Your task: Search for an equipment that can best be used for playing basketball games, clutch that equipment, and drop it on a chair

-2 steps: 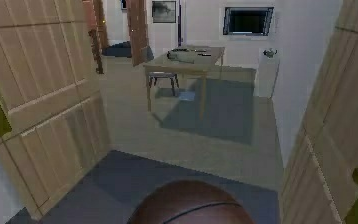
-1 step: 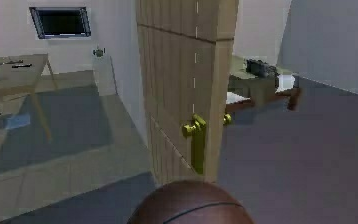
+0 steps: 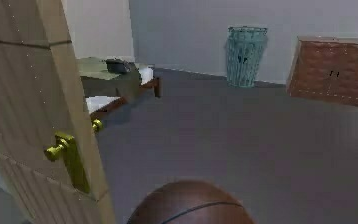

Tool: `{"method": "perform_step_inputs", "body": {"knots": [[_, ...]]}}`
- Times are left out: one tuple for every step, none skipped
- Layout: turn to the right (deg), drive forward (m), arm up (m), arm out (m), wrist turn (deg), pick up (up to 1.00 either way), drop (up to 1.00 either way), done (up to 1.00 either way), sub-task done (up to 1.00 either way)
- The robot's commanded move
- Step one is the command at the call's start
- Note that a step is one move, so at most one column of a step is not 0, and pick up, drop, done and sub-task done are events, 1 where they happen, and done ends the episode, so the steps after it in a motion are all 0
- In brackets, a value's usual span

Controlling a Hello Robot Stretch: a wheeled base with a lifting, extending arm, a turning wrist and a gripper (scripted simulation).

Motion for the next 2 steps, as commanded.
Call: {"method": "perform_step_inputs", "body": {"knots": [[45.0,0.00,0.00,0.00,0.0,0.00,0.00,0.00,0.00],[45.0,0.00,0.00,0.00,0.0,0.00,0.00,0.00,0.00]]}}
